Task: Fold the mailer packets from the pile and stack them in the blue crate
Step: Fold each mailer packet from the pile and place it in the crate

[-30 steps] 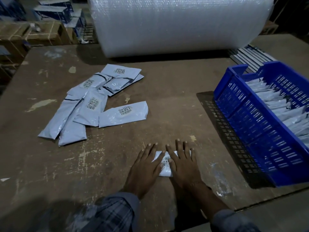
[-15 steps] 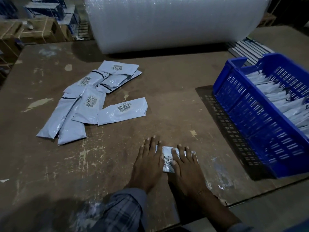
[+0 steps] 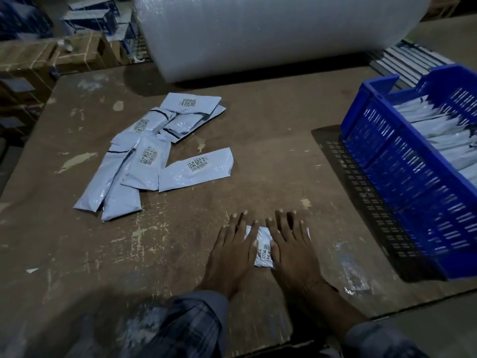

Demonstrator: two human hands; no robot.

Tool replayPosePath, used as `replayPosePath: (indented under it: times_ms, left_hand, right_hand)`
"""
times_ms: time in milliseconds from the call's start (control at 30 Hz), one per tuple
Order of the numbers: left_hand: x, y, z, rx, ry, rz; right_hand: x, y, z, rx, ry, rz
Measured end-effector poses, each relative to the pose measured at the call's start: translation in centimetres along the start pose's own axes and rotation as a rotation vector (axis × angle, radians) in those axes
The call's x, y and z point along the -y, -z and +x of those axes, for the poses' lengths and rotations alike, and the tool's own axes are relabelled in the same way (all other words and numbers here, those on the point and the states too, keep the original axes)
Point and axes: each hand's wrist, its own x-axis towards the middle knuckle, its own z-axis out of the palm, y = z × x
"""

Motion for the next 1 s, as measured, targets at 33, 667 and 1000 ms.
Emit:
replayPosePath:
  times_ms: [33, 667, 1000]
  left_hand:
    - [-0.3, -0.1, 0.2, -0.01, 0.034, 0.008]
    - [-3.7, 3.8, -1.0, -0.097, 0.516, -0.269]
    - [-4.6, 5.6, -2.7, -0.415, 0.733, -0.468]
  right_hand:
    - [0.3, -0.1, -0.6, -0.007, 0.002, 0.001]
    - [0.8, 5.5, 1.4, 0.294, 0.019, -0.198]
    - [-2.4, 8.6, 0.8, 0.088, -0.048, 0.093]
